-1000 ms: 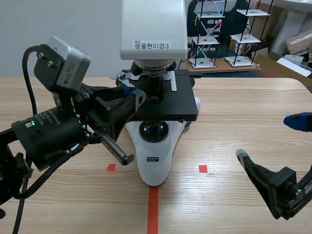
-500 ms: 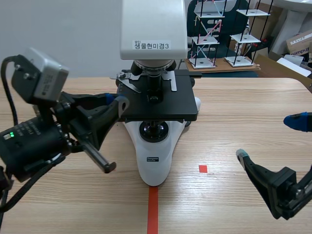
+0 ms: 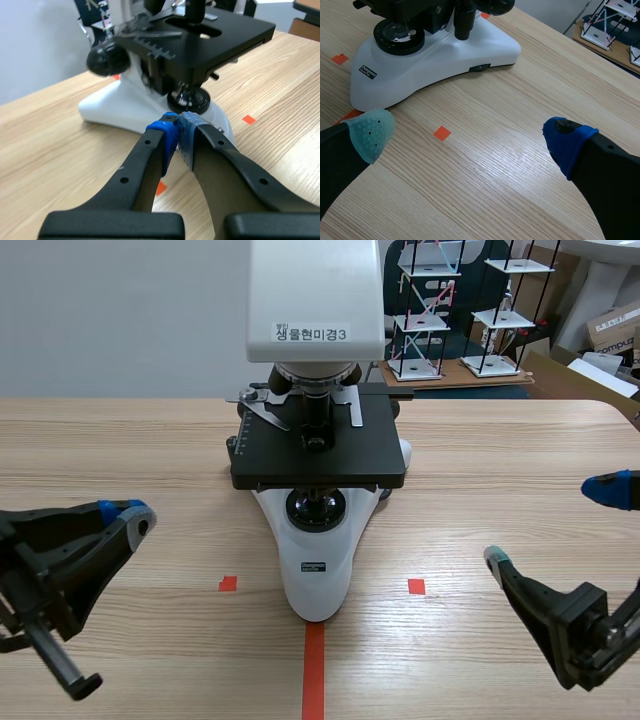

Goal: Return to the home posture

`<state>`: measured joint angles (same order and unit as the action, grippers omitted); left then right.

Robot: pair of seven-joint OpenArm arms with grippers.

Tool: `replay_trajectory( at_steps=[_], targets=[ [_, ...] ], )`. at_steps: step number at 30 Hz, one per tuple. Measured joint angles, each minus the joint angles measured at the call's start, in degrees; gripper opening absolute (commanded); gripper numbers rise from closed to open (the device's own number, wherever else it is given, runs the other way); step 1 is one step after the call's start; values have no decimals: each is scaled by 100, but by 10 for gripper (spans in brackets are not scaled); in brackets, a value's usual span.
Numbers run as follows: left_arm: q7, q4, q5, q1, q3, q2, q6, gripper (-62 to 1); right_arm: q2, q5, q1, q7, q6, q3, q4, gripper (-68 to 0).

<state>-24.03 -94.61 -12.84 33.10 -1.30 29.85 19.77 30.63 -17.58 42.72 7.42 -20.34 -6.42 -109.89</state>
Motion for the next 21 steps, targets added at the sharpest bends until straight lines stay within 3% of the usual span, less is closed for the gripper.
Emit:
replay_trajectory(
  at_steps=[3,5,7,11,13,14,21],
  targets=[
    [-372,0,-2,382,232,0,0,-580,0,0,0,0,0,0,0,-12],
    [-553,0,46,645,393,0,0,-528,0,0,0,0,2,0,0,-12],
    [-800,0,315,903,566,0,2,-421,0,0,0,0,0,0,0,-12],
    [-1558,0,535,1394,844,0,2,-205,0,0,0,0,2,0,0,-12],
    [-1884,0,529,1606,966,0,-2,-86,-2,0,0,0,2,0,0,-12],
    [-1958,-2,527,1705,1038,0,-24,-58,-2,0,0,0,2,0,0,-12],
    [-1945,-2,529,2208,1353,0,-170,-53,-2,0,0,0,2,0,0,-12]
  ],
)
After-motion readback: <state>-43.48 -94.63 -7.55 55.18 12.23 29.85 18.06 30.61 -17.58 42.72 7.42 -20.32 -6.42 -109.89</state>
